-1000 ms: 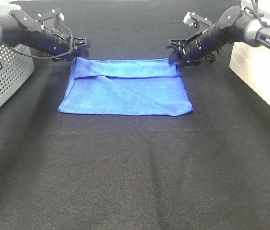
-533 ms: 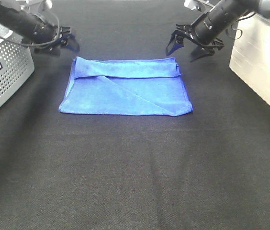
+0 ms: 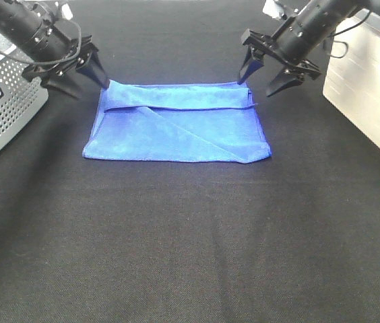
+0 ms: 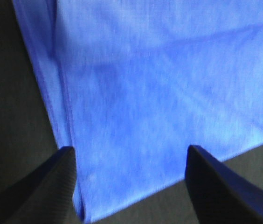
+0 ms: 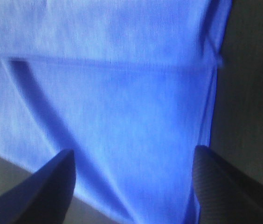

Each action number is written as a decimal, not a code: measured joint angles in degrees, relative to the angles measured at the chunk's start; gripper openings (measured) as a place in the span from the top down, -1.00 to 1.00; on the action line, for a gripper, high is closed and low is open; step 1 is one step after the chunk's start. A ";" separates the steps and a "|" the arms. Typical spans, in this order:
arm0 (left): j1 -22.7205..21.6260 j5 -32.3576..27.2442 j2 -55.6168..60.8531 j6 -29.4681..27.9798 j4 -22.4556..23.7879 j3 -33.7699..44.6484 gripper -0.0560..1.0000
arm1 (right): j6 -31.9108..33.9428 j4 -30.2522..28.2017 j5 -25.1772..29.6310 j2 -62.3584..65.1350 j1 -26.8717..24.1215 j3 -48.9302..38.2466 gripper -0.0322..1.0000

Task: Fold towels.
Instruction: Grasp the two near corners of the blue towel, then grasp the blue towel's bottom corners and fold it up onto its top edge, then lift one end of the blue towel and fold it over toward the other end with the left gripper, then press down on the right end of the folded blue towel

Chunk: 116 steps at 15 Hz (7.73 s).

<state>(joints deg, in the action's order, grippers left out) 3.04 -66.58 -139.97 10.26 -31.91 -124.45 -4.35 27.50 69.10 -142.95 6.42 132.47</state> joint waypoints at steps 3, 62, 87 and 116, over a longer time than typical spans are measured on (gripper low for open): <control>0.00 -0.74 1.89 -1.38 1.95 5.44 -0.32 | -2.69 0.63 0.23 6.82 -2.06 -16.50 -0.35; 0.97 25.95 9.34 -0.17 -0.34 32.89 -0.39 | -8.88 5.56 -14.55 2.81 0.86 -22.35 -0.55; 6.82 5.16 14.84 -16.50 20.40 17.82 0.70 | -6.76 2.23 -5.10 4.76 0.86 -22.35 -0.75; 6.47 28.48 15.53 -16.27 -1.20 15.93 -0.61 | -22.00 30.77 -11.29 6.88 13.29 -27.85 -0.75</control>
<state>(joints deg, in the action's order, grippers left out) 9.51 -38.10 -124.45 -6.02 -33.12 -108.52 -26.36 58.27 57.81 -136.08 19.71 104.62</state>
